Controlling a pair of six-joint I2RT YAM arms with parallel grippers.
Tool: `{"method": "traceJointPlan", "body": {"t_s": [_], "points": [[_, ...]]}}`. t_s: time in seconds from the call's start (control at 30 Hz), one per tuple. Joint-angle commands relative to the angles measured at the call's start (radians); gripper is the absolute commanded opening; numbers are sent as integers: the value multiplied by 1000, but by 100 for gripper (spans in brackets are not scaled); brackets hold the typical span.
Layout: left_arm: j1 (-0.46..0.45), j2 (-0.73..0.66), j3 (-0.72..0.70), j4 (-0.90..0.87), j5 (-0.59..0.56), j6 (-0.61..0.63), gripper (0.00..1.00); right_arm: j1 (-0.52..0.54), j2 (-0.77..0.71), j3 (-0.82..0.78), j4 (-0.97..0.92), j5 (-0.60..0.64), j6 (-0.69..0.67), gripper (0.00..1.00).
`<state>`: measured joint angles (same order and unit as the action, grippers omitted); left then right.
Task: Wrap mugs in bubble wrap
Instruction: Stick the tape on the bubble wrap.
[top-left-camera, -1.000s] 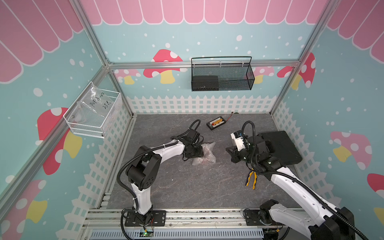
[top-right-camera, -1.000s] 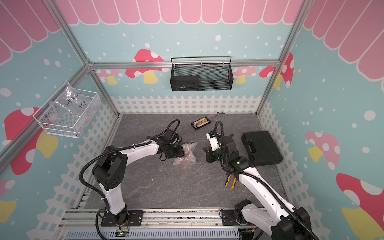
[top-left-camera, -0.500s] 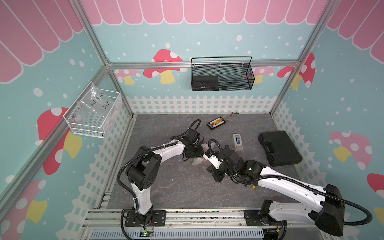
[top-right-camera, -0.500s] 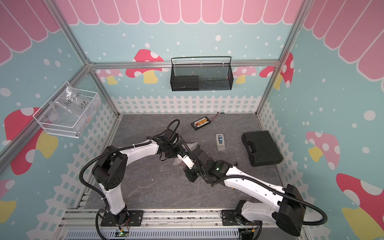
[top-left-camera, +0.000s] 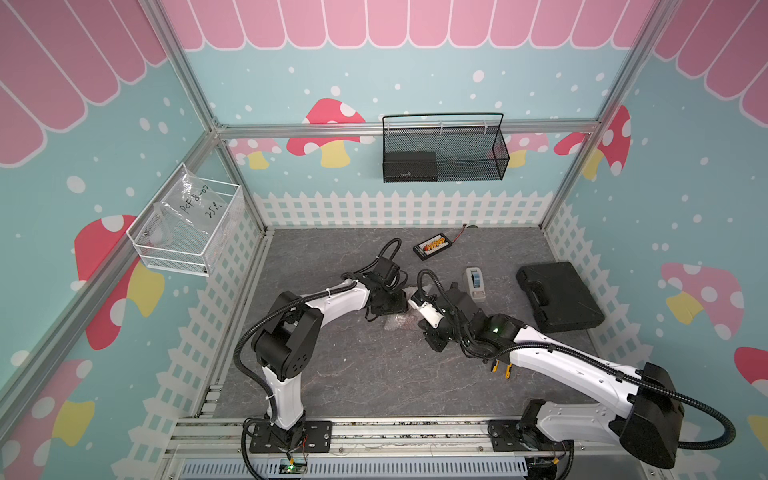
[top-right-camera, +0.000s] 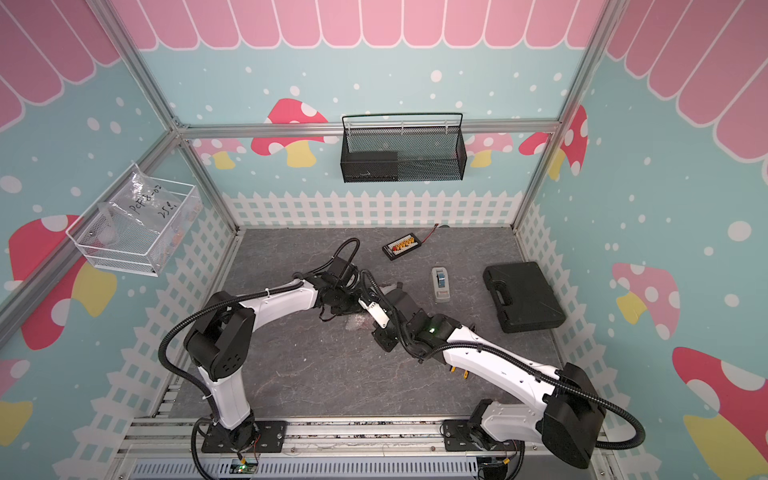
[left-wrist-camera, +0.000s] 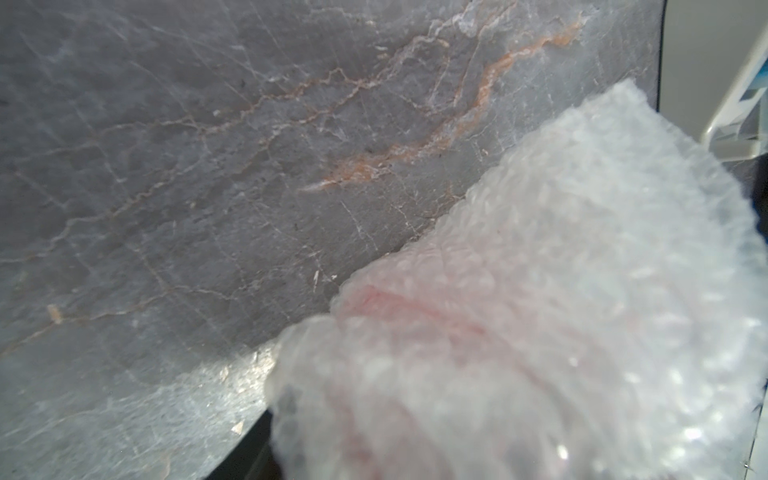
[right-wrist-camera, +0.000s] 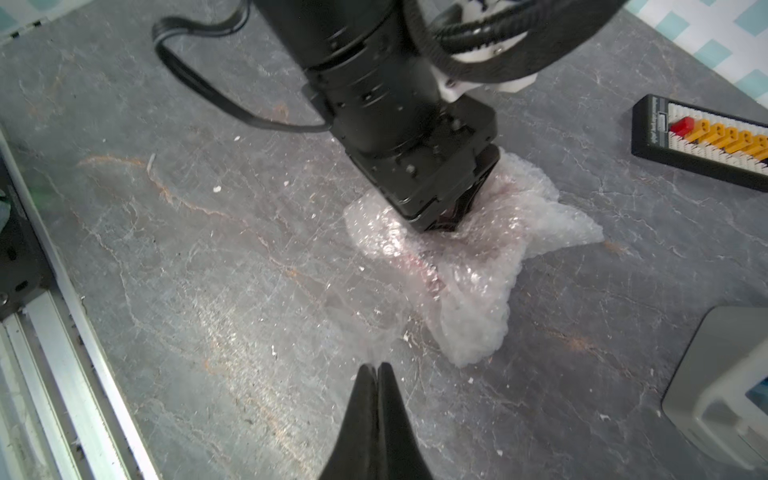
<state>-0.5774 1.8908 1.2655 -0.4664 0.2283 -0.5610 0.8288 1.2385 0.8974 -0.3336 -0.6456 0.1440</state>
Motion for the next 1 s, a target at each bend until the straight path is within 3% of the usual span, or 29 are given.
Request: {"method": "traceJointPlan", "body": {"t_s": [0.0,0.23,0.57,0.8,0.97], "points": [[-4,-17,-13,38,24,1,58,-72,16,-23,141,-79,5,0],[-6,-18,-13,47,31,1,58,-135,100,-21,237,-260,47,0],[-6,-25,-26,62,37,1,58,-181,144,-38,335,-223,118,0],[-6,-36,-37,70,37,5,58,-216,252,-5,414,-300,157,0],[-6,-36,-38,75,35,6,58,-216,200,-11,415,-329,170,0]]}}
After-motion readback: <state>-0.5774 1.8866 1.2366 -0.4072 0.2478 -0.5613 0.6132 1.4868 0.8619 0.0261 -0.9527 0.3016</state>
